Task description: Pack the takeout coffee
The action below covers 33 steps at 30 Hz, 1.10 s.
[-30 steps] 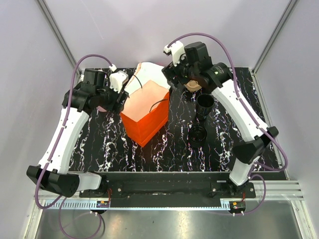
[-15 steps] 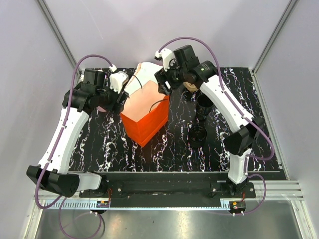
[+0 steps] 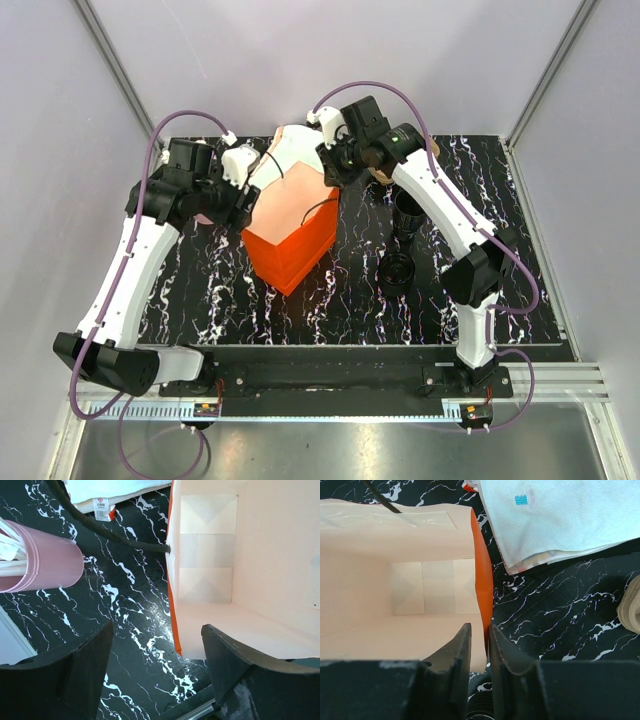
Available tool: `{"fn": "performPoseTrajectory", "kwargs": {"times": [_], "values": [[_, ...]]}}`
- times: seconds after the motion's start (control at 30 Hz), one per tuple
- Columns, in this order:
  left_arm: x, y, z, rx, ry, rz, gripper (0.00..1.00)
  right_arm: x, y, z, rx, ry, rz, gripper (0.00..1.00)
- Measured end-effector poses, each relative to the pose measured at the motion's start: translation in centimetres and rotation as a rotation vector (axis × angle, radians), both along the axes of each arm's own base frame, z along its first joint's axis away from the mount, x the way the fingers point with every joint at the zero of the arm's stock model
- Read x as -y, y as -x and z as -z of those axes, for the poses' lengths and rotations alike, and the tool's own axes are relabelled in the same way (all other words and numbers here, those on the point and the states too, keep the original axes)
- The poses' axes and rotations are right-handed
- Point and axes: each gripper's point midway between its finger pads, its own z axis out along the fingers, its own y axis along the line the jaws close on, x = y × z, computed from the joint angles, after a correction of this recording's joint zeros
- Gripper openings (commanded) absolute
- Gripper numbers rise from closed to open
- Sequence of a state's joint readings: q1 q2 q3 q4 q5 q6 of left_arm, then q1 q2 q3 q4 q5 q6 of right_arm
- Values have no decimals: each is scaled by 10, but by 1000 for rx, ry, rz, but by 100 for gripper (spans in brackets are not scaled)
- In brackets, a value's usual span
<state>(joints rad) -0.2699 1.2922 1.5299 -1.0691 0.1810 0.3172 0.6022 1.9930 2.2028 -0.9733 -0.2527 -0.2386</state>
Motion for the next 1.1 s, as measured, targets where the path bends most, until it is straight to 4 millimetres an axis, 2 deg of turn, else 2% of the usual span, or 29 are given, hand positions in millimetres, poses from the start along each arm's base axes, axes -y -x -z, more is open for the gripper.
{"fn": "performPoseTrajectory", "kwargs": {"times": [0.43, 1.1], "values": [[-2, 8, 6, -33, -26, 6, 75, 5, -4, 1, 13, 20, 26, 1], [-36, -29, 5, 57, -165, -202, 70, 8, -7, 1, 23, 34, 44, 0]]}}
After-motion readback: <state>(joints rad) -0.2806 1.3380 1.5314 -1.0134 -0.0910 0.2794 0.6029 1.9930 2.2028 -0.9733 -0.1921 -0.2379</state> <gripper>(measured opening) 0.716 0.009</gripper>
